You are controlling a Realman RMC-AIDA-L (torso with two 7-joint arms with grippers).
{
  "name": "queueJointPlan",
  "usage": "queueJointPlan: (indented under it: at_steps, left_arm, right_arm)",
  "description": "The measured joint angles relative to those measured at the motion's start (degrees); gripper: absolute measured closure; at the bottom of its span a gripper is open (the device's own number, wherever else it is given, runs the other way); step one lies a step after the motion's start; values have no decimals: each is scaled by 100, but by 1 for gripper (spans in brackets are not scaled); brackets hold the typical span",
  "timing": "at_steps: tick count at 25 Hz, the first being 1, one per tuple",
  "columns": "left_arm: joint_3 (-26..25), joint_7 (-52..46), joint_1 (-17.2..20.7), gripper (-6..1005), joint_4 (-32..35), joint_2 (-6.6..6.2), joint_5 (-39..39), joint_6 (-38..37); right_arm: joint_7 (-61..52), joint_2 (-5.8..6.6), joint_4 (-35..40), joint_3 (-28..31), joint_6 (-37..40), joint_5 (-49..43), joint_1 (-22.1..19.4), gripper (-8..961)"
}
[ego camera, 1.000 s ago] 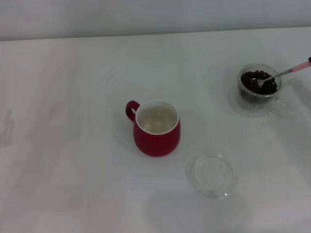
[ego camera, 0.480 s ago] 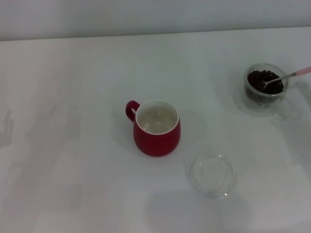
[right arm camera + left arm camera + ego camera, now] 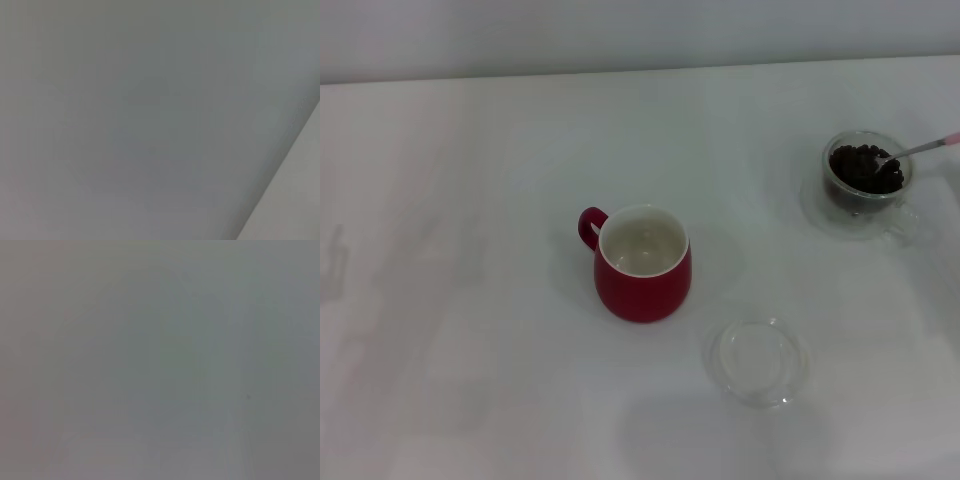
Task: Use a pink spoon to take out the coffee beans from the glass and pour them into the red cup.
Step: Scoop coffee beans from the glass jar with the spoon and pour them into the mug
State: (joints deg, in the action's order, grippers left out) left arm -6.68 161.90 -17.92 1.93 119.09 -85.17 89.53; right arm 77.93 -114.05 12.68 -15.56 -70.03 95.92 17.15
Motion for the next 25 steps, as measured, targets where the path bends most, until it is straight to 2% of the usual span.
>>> queueJointPlan:
  at_steps: [6, 25]
  left_arm:
    - [0, 0, 0, 547, 0, 0, 0, 14]
    - [22, 0, 0, 548, -43, 0, 2, 85]
  right_arm:
    - [-100, 39, 27, 0, -36, 14, -21, 808]
    - [-349, 27, 147, 19, -358, 13, -173, 808]
